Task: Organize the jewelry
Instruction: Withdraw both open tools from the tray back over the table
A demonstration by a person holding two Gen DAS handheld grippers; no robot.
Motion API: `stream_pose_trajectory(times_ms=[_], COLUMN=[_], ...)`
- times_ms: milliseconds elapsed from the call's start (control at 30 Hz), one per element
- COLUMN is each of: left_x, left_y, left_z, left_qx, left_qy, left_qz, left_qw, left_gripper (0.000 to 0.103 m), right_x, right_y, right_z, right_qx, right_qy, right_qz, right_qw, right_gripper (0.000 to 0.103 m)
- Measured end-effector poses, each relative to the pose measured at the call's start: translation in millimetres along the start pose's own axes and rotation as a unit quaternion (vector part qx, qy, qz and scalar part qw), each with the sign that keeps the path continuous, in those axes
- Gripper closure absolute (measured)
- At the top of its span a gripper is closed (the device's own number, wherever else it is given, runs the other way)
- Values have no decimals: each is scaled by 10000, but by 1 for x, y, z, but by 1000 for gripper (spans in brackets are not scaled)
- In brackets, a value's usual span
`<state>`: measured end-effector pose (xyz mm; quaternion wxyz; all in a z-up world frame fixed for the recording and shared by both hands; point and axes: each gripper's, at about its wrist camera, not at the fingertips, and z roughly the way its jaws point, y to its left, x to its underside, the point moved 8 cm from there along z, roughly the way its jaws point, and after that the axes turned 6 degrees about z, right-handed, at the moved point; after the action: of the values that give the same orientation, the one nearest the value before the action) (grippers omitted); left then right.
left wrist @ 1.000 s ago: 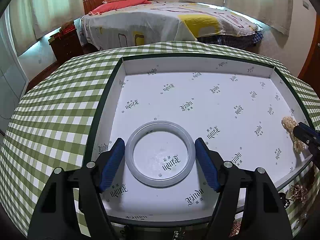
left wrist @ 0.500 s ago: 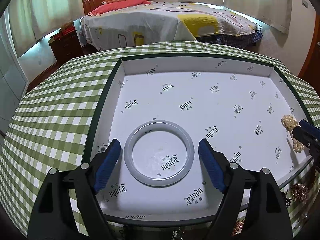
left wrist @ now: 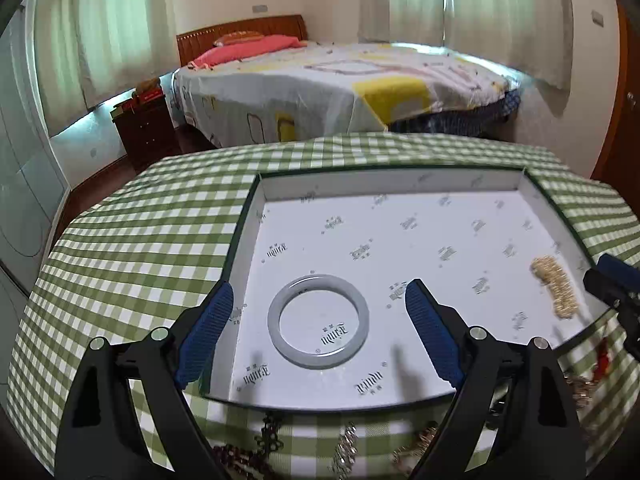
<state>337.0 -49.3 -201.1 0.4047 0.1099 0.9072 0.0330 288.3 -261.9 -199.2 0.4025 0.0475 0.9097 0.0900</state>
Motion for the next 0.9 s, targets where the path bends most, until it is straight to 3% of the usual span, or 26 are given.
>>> stream_pose_trajectory(times_ms=[400,900], left_x=[19,92], left_y=[-8,-22], left_z=[-67,-98], left_qx=[126,194], left_qy=[-413,-110], left_qz=[-162,-184], left_qw=[9989,9996], left_gripper=[17,17], right_x=[28,97], right_y=[-1,0], right_z=[-43,-59], right_qx=[77,167], right_qy=[-145,188], right_qz=[205,276], right_qw=[9997,9993], right_gripper=[64,64])
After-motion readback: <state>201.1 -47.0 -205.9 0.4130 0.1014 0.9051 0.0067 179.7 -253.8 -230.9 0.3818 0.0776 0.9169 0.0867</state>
